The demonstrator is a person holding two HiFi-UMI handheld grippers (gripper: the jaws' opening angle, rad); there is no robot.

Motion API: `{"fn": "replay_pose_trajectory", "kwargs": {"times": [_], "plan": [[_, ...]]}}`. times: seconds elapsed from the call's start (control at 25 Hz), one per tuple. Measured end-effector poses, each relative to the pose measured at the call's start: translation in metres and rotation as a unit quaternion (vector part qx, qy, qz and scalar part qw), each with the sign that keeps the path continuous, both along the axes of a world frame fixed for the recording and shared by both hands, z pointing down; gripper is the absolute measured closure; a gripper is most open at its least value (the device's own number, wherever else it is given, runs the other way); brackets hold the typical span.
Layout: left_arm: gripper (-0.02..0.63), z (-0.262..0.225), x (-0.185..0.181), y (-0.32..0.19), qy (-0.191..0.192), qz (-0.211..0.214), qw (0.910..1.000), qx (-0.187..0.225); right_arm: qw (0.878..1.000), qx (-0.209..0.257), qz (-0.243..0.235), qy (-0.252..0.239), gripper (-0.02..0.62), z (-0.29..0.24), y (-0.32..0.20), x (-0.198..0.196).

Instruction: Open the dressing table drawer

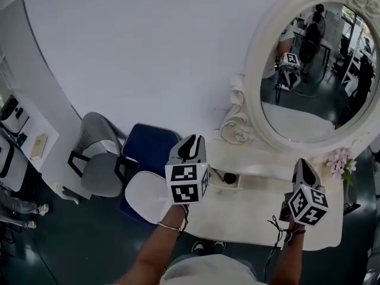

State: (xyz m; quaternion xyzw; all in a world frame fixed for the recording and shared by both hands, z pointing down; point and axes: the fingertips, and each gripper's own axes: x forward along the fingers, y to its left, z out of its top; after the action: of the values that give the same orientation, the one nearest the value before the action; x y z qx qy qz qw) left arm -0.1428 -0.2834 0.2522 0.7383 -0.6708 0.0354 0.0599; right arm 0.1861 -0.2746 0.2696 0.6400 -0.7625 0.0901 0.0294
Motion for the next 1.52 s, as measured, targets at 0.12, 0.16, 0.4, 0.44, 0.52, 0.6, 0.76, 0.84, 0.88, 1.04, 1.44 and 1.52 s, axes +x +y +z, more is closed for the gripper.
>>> {"fn": "replay_pose_trajectory", "kwargs": {"times": [0.12, 0.16, 0.4, 0.44, 0.52, 0.6, 0.76, 0.84, 0.88, 1.04, 1.44, 1.52], "plan": [[0.543, -0.029, -0.006, 0.001, 0.002, -0.002, 0.9996, 0.028, 1.000, 0.029, -0.004, 0.006, 0.588, -0.026, 0.000, -0.002], [0.543, -0.037, -0.008, 0.001, 0.002, -0.004, 0.9994, 0.035, 0.999, 0.039, -0.005, 0.009, 0.588, -0.034, 0.001, -0.002], [0.569, -0.067, -0.022, 0.006, 0.000, -0.012, 0.9981, 0.061, 0.996, 0.087, 0.001, 0.012, 0.588, -0.074, 0.008, 0.001], [0.572, -0.069, -0.022, 0.007, 0.000, -0.011, 0.9980, 0.062, 0.996, 0.092, 0.003, 0.013, 0.588, -0.078, 0.009, 0.002], [0.574, -0.071, -0.020, 0.009, -0.002, -0.008, 0.9981, 0.062, 0.995, 0.097, 0.008, 0.014, 0.588, -0.082, 0.010, 0.006], [0.575, -0.071, -0.018, 0.010, -0.005, -0.004, 0.9981, 0.061, 0.995, 0.100, 0.013, 0.010, 0.588, -0.083, 0.011, 0.009], [0.575, -0.068, -0.014, 0.011, -0.006, 0.003, 0.9983, 0.058, 0.994, 0.103, 0.018, -0.002, 0.588, -0.083, 0.011, 0.010], [0.575, -0.065, -0.012, 0.012, -0.004, 0.005, 0.9983, 0.057, 0.994, 0.105, 0.019, -0.002, 0.588, -0.082, 0.011, 0.009], [0.575, -0.064, -0.010, 0.012, -0.003, 0.007, 0.9984, 0.056, 0.994, 0.105, 0.020, 0.001, 0.589, -0.081, 0.011, 0.010], [0.575, -0.056, -0.005, 0.012, -0.004, 0.011, 0.9987, 0.049, 0.994, 0.100, 0.033, 0.030, 0.592, -0.077, 0.013, 0.011], [0.575, -0.049, 0.005, 0.009, -0.002, 0.020, 0.9990, 0.041, 0.995, 0.094, 0.037, 0.014, 0.592, -0.071, 0.014, 0.016], [0.575, -0.049, 0.005, 0.009, -0.002, 0.020, 0.9990, 0.040, 0.995, 0.094, 0.039, 0.014, 0.592, -0.071, 0.014, 0.017]]}}
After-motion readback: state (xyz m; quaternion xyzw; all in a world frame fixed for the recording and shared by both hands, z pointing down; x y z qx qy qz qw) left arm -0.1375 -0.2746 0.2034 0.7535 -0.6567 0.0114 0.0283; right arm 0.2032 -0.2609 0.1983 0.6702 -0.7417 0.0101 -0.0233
